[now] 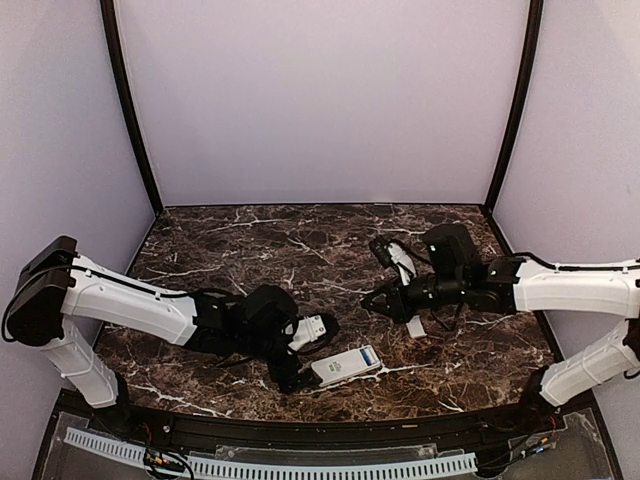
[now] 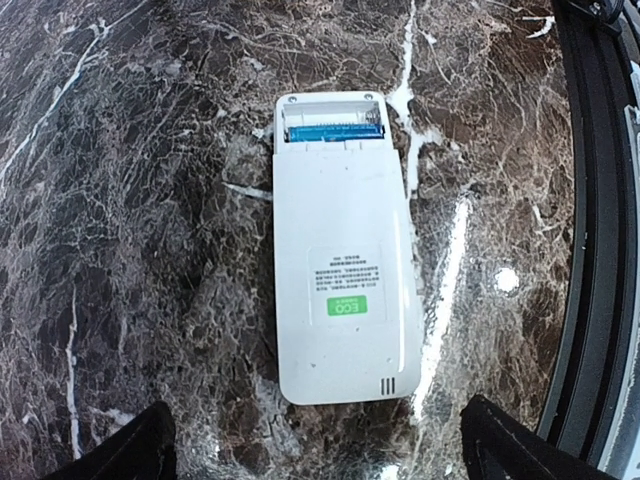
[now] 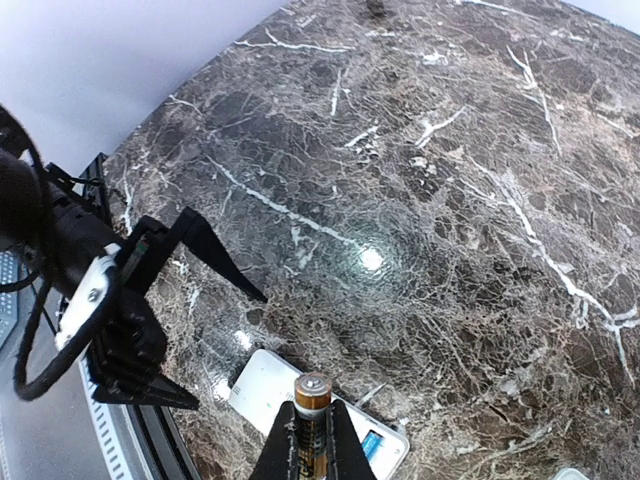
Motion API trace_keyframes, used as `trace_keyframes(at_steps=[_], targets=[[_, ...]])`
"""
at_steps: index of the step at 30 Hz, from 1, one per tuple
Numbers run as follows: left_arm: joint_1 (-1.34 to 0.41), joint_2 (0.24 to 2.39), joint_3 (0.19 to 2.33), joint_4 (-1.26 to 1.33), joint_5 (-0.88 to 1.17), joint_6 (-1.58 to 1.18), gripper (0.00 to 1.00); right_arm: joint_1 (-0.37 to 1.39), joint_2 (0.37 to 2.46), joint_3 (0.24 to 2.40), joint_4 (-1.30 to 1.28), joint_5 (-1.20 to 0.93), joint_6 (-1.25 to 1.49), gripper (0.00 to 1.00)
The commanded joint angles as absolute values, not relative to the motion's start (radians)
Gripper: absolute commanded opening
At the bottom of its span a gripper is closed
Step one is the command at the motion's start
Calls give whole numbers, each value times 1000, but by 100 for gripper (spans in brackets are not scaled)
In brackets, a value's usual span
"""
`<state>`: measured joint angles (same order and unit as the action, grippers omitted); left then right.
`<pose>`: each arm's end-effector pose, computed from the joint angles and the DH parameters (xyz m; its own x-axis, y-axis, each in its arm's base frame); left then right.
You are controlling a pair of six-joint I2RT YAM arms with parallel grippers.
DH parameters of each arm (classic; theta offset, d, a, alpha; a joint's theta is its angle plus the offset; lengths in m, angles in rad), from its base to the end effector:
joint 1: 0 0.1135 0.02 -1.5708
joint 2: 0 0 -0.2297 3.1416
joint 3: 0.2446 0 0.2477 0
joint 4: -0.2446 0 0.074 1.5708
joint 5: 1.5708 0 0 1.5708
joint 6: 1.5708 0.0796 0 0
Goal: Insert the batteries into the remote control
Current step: Hold the remote control without the battery cover at the center of the board.
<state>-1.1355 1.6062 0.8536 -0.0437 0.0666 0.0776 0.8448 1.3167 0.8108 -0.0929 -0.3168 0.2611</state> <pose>0.1436 -0.3213 0.1129 -0.2288 0.6755 -0.7009 0.9449 0.3271 0.0068 0.1973 0.2596 0.1875 -0.5891 -0.2941 -0.7527 -0.7550 0.5324 0.3829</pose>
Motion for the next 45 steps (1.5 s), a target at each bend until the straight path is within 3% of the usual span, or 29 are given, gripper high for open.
trace_keyframes(at_steps=[1,12,25,35,45], targets=[[-1155,1621,802,-5,45,69,99,866,1206,671,250,-376,221,0],[-1182,1648,787,61,88,109,99,897,1134,551,365,-414,136,0],[-1183,1606,798,92,92,124,99,899,1061,680,310,-474,120,0],[-1183,1748,858,-15,16,127,99,906,1207,677,117,-138,394,0],[-1183,1777,861,-12,-42,107,92,963,1355,536,254,-40,459,0]])
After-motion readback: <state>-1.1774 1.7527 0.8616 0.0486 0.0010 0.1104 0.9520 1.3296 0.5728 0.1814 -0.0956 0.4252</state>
